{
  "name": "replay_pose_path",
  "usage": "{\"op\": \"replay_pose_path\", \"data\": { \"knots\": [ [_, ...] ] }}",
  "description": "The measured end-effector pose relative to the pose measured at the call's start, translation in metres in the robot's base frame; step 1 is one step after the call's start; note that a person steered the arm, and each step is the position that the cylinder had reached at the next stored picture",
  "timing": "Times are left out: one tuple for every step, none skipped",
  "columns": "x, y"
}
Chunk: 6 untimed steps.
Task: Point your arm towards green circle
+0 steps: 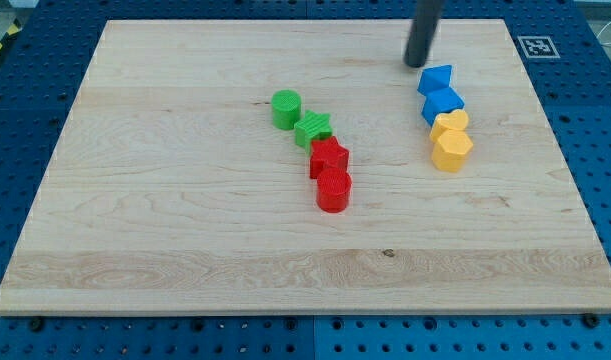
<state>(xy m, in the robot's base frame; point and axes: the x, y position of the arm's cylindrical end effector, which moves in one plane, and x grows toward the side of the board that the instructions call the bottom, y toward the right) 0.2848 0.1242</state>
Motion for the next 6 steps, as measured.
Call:
{"op": "replay_pose_path", "data": {
  "knots": [
    [0.000,-0.055],
    [0.009,-0.103],
    [0.032,-0.143],
    [0.046,-0.157],
    [0.067,-0.157],
    [0.086,-0.157]
  ]
}}
